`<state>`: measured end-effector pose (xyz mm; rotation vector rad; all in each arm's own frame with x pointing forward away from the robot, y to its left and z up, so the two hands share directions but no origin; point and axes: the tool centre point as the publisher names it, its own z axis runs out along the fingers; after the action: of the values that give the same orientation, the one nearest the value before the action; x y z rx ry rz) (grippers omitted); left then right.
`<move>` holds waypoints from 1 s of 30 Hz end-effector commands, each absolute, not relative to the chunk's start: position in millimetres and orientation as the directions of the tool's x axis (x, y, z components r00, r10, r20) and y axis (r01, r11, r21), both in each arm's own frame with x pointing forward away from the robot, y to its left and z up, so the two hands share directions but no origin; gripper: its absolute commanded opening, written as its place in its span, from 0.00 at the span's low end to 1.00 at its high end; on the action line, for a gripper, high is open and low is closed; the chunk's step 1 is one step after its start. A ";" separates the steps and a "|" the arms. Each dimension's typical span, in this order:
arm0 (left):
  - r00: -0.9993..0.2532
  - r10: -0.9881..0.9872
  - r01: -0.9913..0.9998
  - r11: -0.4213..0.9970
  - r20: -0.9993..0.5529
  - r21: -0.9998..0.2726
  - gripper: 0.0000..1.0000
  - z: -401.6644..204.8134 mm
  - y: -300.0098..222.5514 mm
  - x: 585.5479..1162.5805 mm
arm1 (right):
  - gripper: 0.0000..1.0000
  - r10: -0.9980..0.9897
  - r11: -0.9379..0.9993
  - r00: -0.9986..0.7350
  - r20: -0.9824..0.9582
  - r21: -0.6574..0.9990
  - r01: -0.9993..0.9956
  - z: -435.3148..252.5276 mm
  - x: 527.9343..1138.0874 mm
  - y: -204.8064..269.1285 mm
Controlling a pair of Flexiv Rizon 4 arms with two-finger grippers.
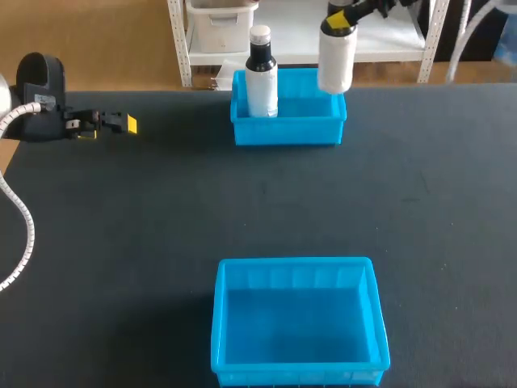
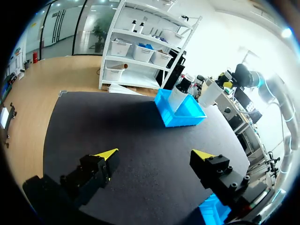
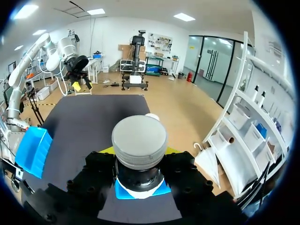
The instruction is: Pick up the bottle, and place it in the far bin if it is heavy, or in the near bin if it is light.
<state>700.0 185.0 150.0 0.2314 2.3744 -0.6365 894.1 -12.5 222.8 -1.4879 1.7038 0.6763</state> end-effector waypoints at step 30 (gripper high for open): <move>-0.767 0.000 0.321 0.866 -0.642 -0.383 1.00 150.0 185.0 700.0 | 0.00 -0.541 0.044 -0.050 -0.839 0.031 -0.999 158.5 934.8 17.3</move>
<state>699.9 185.0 150.0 0.2314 2.3744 -0.6365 921.2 14.9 160.6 -1.4634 1.6985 0.7314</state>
